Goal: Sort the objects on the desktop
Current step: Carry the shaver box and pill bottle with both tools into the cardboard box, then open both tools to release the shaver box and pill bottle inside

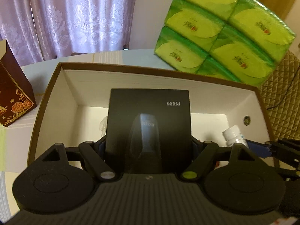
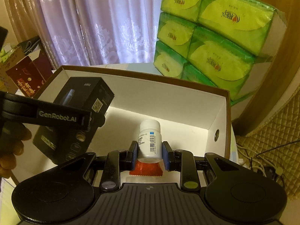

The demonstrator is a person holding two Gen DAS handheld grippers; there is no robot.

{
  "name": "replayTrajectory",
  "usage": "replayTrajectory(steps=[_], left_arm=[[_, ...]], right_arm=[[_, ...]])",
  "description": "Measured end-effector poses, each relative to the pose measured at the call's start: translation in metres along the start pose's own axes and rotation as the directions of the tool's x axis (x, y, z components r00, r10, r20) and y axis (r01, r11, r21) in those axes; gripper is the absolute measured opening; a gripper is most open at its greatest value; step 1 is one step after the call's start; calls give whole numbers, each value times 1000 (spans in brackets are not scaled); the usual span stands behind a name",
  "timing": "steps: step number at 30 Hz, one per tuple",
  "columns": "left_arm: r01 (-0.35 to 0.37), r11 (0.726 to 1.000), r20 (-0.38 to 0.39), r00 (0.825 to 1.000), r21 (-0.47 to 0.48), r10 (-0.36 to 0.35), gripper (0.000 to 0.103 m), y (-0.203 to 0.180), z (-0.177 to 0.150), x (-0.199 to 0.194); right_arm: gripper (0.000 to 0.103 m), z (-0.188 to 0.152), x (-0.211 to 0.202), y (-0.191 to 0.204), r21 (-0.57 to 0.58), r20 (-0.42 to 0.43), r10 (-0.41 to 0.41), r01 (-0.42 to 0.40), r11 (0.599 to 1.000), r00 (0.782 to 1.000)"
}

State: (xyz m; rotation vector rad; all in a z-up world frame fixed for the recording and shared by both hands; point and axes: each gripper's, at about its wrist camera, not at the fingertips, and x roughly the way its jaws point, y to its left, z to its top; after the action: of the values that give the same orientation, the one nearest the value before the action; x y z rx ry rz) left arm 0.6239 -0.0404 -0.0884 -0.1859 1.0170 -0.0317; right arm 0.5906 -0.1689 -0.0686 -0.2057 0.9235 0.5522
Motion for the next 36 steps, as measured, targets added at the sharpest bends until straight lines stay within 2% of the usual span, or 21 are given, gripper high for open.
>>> replayTrajectory(steps=[17, 19, 22, 23, 24, 26, 29, 32, 36], left_arm=[[-26, 999, 46, 999, 35, 24, 82, 17, -2, -20], [-25, 999, 41, 999, 39, 24, 82, 19, -4, -21], [-29, 999, 39, 999, 41, 27, 82, 20, -6, -23], [-28, 999, 42, 999, 46, 26, 83, 20, -7, -24], [-27, 998, 43, 999, 52, 25, 84, 19, -8, -25], [-31, 997, 48, 998, 64, 28, 87, 19, -10, -29], [-38, 995, 69, 997, 97, 31, 88, 18, -14, -37], [-67, 989, 90, 994, 135, 55, 93, 15, -19, -44], [-85, 981, 115, 991, 176, 66, 95, 12, -28, -56]], right_arm=[[24, -3, 16, 8, 0, -24, 23, -23, 1000, 999], [24, -3, 16, 7, 5, -10, 12, -11, 1000, 1000], [26, 0, 12, 3, 20, 79, -31, 30, 999, 996], [33, 1, 10, 0, 30, 112, -43, 40, 999, 993], [55, 3, 9, -2, 39, 130, -57, 52, 998, 990], [80, 3, 2, -7, 56, 159, -75, 67, 996, 984], [82, -1, -9, -10, 49, 156, -42, 34, 998, 987], [94, -10, -20, -7, 32, 133, -3, -1, 999, 991], [101, -26, -35, 1, 26, 137, 13, -16, 1000, 990]])
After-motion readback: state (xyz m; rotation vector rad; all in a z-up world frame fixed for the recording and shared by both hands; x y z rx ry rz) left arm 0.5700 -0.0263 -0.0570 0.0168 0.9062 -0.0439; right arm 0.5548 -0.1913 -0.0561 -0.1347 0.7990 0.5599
